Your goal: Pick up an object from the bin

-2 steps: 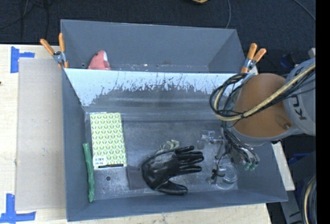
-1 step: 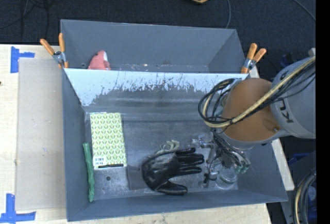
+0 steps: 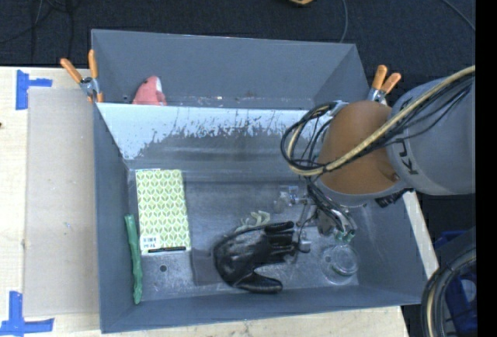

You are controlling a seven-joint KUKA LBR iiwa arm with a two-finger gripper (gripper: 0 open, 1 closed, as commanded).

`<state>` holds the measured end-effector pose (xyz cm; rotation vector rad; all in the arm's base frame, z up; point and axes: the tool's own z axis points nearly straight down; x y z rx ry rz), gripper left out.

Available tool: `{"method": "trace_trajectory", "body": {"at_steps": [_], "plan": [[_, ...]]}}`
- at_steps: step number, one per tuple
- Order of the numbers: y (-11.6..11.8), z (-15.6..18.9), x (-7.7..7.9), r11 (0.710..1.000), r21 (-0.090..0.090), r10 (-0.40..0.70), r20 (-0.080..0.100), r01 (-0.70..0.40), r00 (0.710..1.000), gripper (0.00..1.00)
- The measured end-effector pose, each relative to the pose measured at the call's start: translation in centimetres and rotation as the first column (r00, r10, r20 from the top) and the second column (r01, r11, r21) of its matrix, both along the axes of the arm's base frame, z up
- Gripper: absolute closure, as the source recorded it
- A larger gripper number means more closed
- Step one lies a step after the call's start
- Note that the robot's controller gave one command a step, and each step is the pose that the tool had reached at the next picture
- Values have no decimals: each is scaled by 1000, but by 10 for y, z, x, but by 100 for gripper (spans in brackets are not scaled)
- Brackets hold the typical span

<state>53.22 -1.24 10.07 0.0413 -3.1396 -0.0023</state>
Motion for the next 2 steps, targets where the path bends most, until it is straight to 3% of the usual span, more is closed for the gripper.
{"method": "trace_trajectory", "body": {"at_steps": [1, 2], "plan": [[6, -31, -10, 996, 2, 84, -10, -84, 996, 0], [41, -31, 17, 999, 1, -49, 1, 49, 999, 100]]}}
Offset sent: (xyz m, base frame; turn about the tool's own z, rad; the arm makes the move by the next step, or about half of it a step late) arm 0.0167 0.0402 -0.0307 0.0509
